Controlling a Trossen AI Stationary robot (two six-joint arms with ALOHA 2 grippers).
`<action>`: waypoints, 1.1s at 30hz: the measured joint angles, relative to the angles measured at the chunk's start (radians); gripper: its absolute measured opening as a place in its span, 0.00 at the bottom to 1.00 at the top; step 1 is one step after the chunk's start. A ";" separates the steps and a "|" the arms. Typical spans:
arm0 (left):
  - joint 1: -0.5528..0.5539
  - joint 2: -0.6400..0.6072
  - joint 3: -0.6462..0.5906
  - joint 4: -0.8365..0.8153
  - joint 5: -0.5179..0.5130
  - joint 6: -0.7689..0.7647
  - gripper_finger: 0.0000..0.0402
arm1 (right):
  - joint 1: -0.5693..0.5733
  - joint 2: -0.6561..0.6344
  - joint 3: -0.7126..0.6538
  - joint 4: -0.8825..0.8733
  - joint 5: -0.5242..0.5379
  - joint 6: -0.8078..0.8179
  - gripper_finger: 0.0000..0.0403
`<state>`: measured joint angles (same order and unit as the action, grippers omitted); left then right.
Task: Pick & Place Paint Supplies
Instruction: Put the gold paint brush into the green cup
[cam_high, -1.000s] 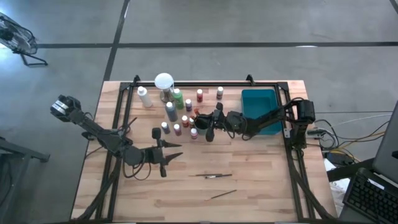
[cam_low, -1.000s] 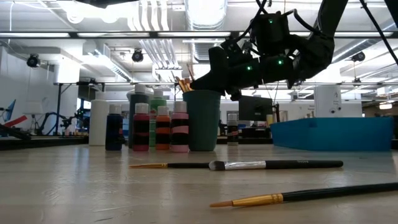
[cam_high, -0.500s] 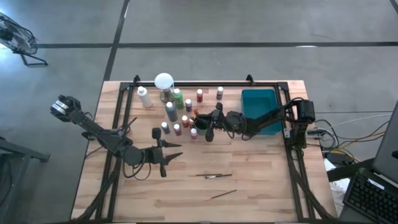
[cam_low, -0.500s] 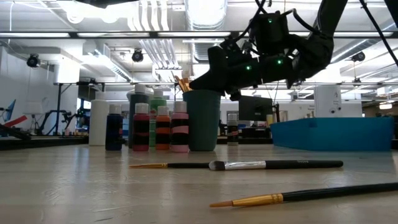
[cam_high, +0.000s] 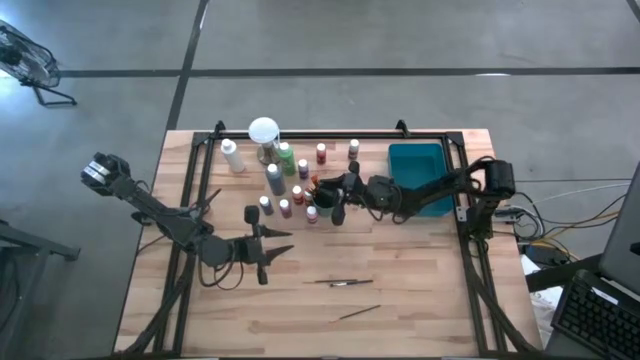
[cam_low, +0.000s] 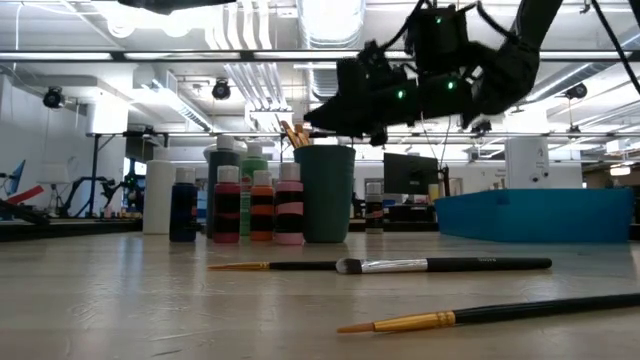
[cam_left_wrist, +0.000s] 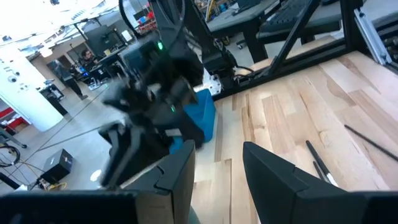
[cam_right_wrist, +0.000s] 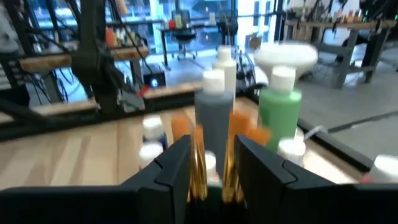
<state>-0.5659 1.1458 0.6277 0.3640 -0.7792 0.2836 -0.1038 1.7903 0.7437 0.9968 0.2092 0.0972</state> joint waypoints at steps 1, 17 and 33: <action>0.000 0.000 0.000 -0.010 0.000 0.000 0.35 | 0.002 -0.019 0.000 -0.006 0.000 0.000 0.30; -0.001 0.023 0.000 -0.163 0.082 -0.285 0.35 | 0.223 -0.447 0.000 -0.521 0.098 -0.080 0.17; -0.078 0.265 0.000 -0.138 0.141 -0.535 0.35 | 0.316 -0.500 -0.002 -0.672 0.108 0.008 0.04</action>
<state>-0.6442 1.4112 0.6281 0.2256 -0.6382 -0.2510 0.2119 1.2907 0.7422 0.3244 0.3176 0.1051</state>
